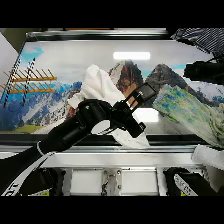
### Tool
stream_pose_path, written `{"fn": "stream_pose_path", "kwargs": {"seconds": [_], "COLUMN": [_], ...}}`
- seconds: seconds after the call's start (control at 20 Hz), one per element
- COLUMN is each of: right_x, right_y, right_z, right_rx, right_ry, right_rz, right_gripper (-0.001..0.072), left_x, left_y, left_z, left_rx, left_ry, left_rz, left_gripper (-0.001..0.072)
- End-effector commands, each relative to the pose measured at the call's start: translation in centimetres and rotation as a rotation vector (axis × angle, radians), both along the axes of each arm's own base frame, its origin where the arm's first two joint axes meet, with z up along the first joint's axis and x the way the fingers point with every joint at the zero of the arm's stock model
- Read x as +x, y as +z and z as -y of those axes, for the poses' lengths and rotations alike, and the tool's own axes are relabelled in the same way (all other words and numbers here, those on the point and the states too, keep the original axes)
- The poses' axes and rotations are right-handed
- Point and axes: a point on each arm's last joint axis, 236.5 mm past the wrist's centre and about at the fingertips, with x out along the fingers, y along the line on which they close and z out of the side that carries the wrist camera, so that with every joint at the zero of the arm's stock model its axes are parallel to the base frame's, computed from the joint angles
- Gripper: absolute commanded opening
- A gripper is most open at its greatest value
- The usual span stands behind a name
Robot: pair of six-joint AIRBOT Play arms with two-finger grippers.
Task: Fold the clothes and pants, and hang the long-sleeved shirts on hangers.
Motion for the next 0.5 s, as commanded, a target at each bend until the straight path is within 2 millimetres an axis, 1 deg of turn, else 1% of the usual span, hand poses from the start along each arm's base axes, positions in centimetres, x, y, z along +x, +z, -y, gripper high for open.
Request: {"fn": "stream_pose_path", "kwargs": {"seconds": [0.0, 0.05, 0.1, 0.15, 0.2, 0.25, 0.3, 0.35, 0.4, 0.45], "right_x": [0.1, 0.4, 0.8, 1.0, 1.1, 1.0, 0.7, 0.1, -0.5, -1.3], "right_y": [-3.2, -4.8, -6.7, -8.8, -11.0, -13.1, -15.4, -17.6, -19.5, -21.3], "right_z": [1.6, 1.0, 0.0, -1.3, -2.8, -4.1, -5.7, -7.5, -9.2, -11.0], "right_rx": [-0.016, 0.010, 0.048, 0.085, 0.122, 0.149, 0.176, 0.195, 0.199, 0.178], "right_ry": [-0.071, -0.059, -0.036, 0.008, 0.057, 0.105, 0.155, 0.209, 0.262, 0.323], "right_rz": [-0.114, -0.156, -0.206, -0.259, -0.310, -0.360, -0.417, -0.471, -0.520, -0.564], "right_gripper": [0.0105, 0.0405, 0.0720, 0.0719, 0.0719, 0.0719, 0.0719, 0.0720, 0.0719, 0.0720], "left_x": [5.2, 7.8, 9.8, 11.3, 12.3, 12.5, 12.2, 11.7, 11.3, 10.8], "left_y": [2.6, 2.5, 1.8, 0.3, -2.1, -4.7, -7.4, -10.1, -12.2, -14.3], "left_z": [-3.8, -6.6, -9.5, -12.6, -16.0, -19.0, -21.2, -22.7, -23.6, -23.9], "left_rx": [-0.067, -0.088, -0.103, -0.102, -0.080, -0.055, -0.046, -0.061, -0.084, -0.109], "left_ry": [0.233, 0.349, 0.457, 0.559, 0.667, 0.756, 0.827, 0.894, 0.944, 0.968], "left_rz": [-0.052, -0.074, -0.098, -0.134, -0.185, -0.240, -0.318, -0.409, -0.488, -0.568], "left_gripper": [0.0690, 0.0690, 0.0690, 0.0690, 0.0690, 0.0690, 0.0690, 0.0689, 0.0690, 0.0689]}}
